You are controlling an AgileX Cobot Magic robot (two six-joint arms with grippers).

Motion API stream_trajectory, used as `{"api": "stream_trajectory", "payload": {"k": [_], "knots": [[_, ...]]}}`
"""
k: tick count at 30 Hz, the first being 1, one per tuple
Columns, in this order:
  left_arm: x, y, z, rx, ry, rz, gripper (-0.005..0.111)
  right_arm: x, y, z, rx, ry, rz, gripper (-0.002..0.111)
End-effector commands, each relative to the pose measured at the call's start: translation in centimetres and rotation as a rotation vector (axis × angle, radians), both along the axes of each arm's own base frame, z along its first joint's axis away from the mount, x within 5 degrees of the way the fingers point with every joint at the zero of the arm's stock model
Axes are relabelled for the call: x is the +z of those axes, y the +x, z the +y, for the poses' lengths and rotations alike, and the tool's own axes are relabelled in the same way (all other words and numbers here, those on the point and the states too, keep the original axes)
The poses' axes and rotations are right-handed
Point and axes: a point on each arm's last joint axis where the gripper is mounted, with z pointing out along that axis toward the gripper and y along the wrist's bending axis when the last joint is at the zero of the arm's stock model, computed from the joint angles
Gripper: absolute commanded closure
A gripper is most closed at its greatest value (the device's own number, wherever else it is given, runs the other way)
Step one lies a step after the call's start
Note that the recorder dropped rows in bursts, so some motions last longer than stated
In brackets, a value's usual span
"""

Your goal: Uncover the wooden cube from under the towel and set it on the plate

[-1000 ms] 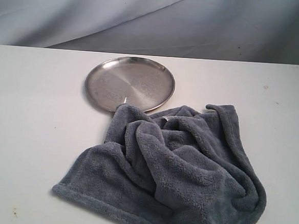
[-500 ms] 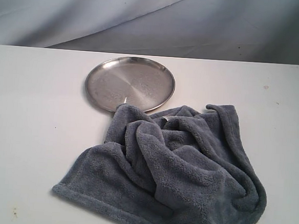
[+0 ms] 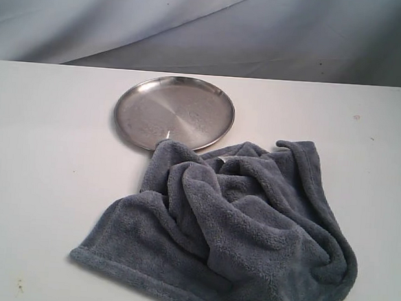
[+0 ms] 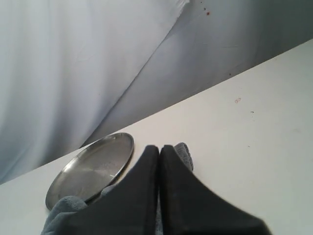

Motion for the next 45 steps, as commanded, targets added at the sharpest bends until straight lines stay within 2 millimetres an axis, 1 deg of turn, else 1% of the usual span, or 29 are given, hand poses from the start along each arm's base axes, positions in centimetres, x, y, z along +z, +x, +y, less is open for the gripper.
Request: {"api": "stream_trajectory", "payload": {"k": [1, 4, 8, 11, 17, 21, 22, 26, 27, 30, 33, 34, 36, 38, 40, 41, 42, 44, 45], "knots": [[-0.1, 0.0, 0.0, -0.005, -0.004, -0.001, 0.107, 2.7, 0.6, 0.4, 0.050, -0.097, 0.037, 0.108], [-0.1, 0.0, 0.0, -0.005, -0.004, -0.001, 0.107, 4.1, 1.4, 0.8, 0.091, -0.159, 0.086, 0.108], [-0.1, 0.0, 0.0, -0.005, -0.004, -0.001, 0.107, 5.4, 2.5, 1.2, 0.144, -0.229, 0.154, 0.108], [-0.1, 0.0, 0.0, -0.005, -0.004, -0.001, 0.107, 5.9, 4.0, 1.6, 0.182, -0.276, 0.218, 0.108], [-0.1, 0.0, 0.0, -0.005, -0.004, -0.001, 0.107, 5.9, 6.1, 2.1, 0.240, -0.307, 0.330, 0.108], [-0.1, 0.0, 0.0, -0.005, -0.004, -0.001, 0.107, 5.9, 7.7, 2.5, 0.282, -0.342, 0.403, 0.108], [-0.1, 0.0, 0.0, -0.005, -0.004, -0.001, 0.107, 5.9, 8.4, 2.7, 0.301, -0.341, 0.437, 0.108], [-0.1, 0.0, 0.0, -0.005, -0.004, -0.001, 0.107, 5.7, 10.0, 3.0, 0.323, -0.344, 0.500, 0.108], [-0.1, 0.0, 0.0, -0.005, -0.004, -0.001, 0.107, 5.6, 10.8, 3.1, 0.338, -0.350, 0.532, 0.108], [-0.1, 0.0, 0.0, -0.005, -0.004, -0.001, 0.107, 5.5, 12.6, 3.4, 0.363, -0.354, 0.587, 0.108], [-0.1, 0.0, 0.0, -0.005, -0.004, -0.001, 0.107, 5.3, 15.1, 3.8, 0.392, -0.374, 0.641, 0.108], [-0.1, 0.0, 0.0, -0.005, -0.004, -0.001, 0.107, 5.0, 16.2, 4.0, 0.412, -0.381, 0.680, 0.108], [-0.1, 0.0, 0.0, -0.005, -0.004, -0.001, 0.107, 4.9, 17.2, 4.3, 0.436, -0.385, 0.709, 0.108], [-0.1, 0.0, 0.0, -0.005, -0.004, -0.001, 0.107, 4.7, 18.7, 5.8, 0.497, -0.438, 0.723, 0.108], [-0.1, 0.0, 0.0, -0.005, -0.004, -0.001, 0.107, 4.7, 19.4, 7.5, 0.539, -0.470, 0.727, 0.108], [-0.1, 0.0, 0.0, -0.005, -0.004, -0.001, 0.107, 4.6, 20.0, 8.9, 0.568, -0.506, 0.730, 0.108], [-0.1, 0.0, 0.0, -0.005, -0.004, -0.001, 0.107, 4.6, 20.3, 9.7, 0.580, -0.527, 0.734, 0.108], [-0.1, 0.0, 0.0, -0.005, -0.004, -0.001, 0.107, 4.2, 21.6, 12.5, 0.596, -0.582, 0.763, 0.108], [-0.1, 0.0, 0.0, -0.005, -0.004, -0.001, 0.107, 4.0, 21.9, 13.1, 0.602, -0.595, 0.772, 0.108]]}}
